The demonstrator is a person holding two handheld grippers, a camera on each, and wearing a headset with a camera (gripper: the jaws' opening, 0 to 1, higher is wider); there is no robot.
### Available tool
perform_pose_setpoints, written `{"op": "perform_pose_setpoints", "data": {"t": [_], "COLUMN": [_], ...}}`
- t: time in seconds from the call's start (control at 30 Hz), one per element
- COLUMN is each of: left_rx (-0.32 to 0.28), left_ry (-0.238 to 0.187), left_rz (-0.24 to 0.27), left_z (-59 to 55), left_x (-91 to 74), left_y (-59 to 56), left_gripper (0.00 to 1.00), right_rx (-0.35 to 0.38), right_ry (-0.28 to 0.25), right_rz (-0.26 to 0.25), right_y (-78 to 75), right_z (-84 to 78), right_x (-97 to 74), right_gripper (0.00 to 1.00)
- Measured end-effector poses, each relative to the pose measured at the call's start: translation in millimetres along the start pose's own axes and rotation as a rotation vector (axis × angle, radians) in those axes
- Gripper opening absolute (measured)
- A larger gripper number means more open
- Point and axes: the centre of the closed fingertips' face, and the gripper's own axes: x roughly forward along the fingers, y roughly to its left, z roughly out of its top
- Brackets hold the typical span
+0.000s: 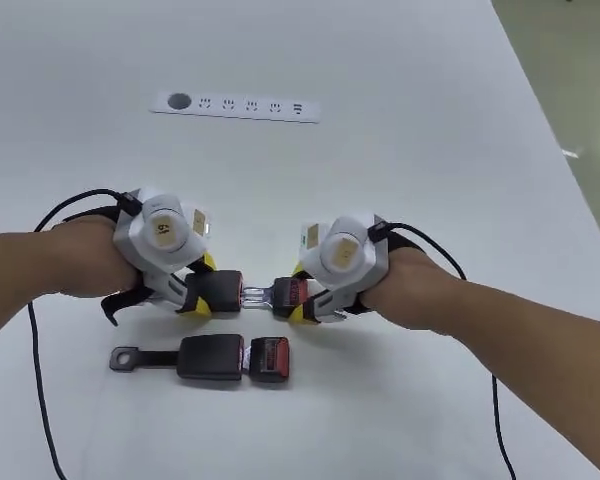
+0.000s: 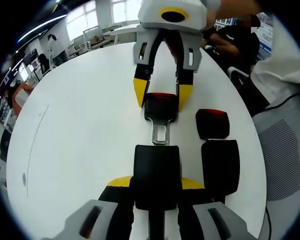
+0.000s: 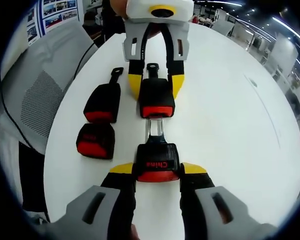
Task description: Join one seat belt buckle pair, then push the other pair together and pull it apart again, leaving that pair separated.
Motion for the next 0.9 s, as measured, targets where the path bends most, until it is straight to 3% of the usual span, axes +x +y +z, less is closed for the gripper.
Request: {"op": "perform_pose_setpoints", "data": {"t": [0.67,0.9], "left_rx": [0.000,0.003], "left_ry": [0.003,0.010], "left_rz": [0.002,0.001], "left_z": [2.3,2.7], "left_x": [-1.0,-0.8], "left_y": [-2.2,-2.3], "left_gripper": [0.34,0.34], "right_rx": [0.047,0.074], "right_ry": [0.082,0.096], "right_rz": [-0.020,-0.020], "right_y": [-2.4,-4.4], "right_z": [-78.4,-87.2], "right_x": [-49.2,-52.9], "right_gripper": [0.33,0.33]}}
